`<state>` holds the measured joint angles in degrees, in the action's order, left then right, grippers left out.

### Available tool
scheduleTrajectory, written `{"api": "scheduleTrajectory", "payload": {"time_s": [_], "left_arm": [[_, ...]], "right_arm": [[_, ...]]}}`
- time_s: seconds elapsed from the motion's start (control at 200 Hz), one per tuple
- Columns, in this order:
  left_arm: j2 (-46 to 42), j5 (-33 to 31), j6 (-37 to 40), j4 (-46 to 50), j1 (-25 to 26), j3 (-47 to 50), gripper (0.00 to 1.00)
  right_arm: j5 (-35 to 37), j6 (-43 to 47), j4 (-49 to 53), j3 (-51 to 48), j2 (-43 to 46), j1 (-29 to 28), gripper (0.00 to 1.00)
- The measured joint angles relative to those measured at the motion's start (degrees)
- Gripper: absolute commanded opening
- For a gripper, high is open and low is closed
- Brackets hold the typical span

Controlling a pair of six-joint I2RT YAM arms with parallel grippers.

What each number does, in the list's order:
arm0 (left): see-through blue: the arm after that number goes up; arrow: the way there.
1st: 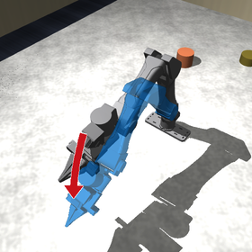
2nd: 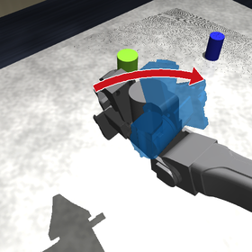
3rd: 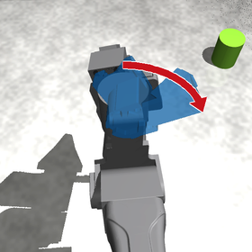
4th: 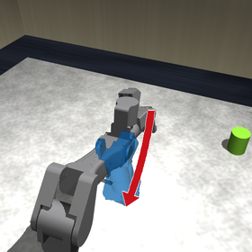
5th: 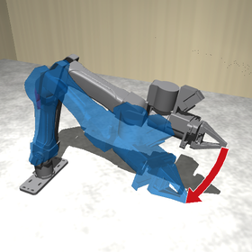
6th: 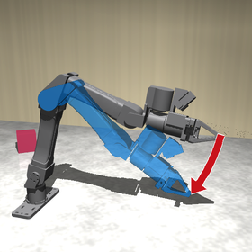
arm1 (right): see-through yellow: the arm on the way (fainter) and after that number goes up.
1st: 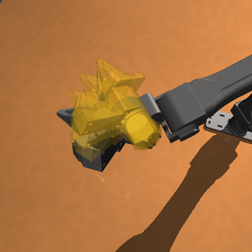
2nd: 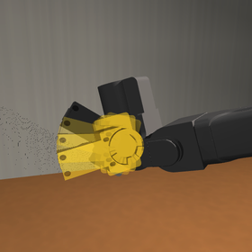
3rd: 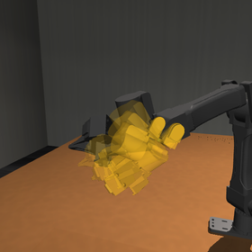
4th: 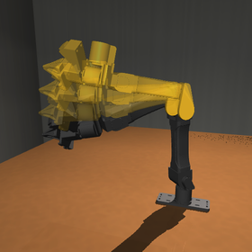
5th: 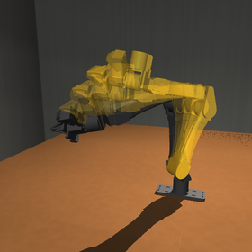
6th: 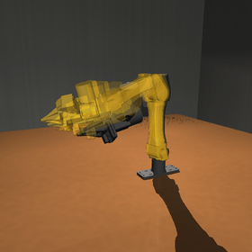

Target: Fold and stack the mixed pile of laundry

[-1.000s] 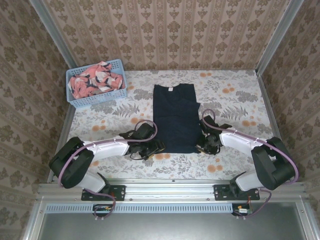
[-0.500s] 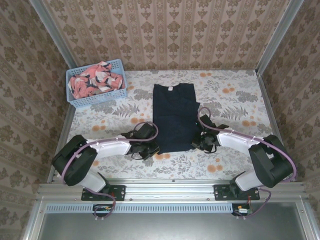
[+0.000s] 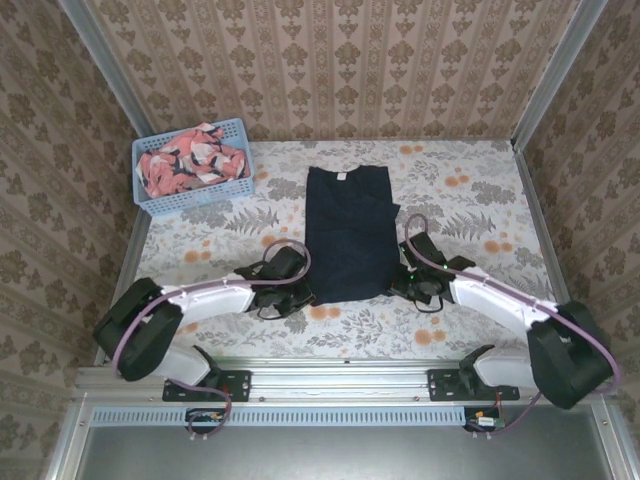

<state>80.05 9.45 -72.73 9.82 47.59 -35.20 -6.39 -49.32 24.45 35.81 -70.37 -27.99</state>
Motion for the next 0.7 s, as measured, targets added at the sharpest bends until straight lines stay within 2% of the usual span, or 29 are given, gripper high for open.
{"api": "scheduleTrajectory", "payload": {"time_s": [0.12, 0.31, 0.455, 0.62, 0.7], "left_arm": [[-5.4, -0.7, 0.9, 3.0, 0.9, 0.5, 0.00], [-12.6, -3.2, 1.0, 8.0, 5.7, 0.5, 0.00], [-15.7, -5.4, 0.7, 9.4, 7.4, 0.5, 0.00], [-16.7, -8.0, 0.9, 11.7, 7.3, -1.0, 0.00], [-16.8, -8.5, 2.1, 11.7, 5.7, -2.6, 0.00]], "right_arm": [[0.1, 0.1, 4.4, -1.0, 3.8, -3.5, 0.00], [0.5, -1.8, 12.2, -1.1, 12.1, -10.4, 0.00], [1.6, -3.4, 15.8, -1.1, 18.5, -10.9, 0.00], [1.8, -3.9, 16.9, -1.0, 18.9, -10.9, 0.00], [2.2, -3.7, 17.5, 0.1, 18.6, -10.4, 0.00]]}}
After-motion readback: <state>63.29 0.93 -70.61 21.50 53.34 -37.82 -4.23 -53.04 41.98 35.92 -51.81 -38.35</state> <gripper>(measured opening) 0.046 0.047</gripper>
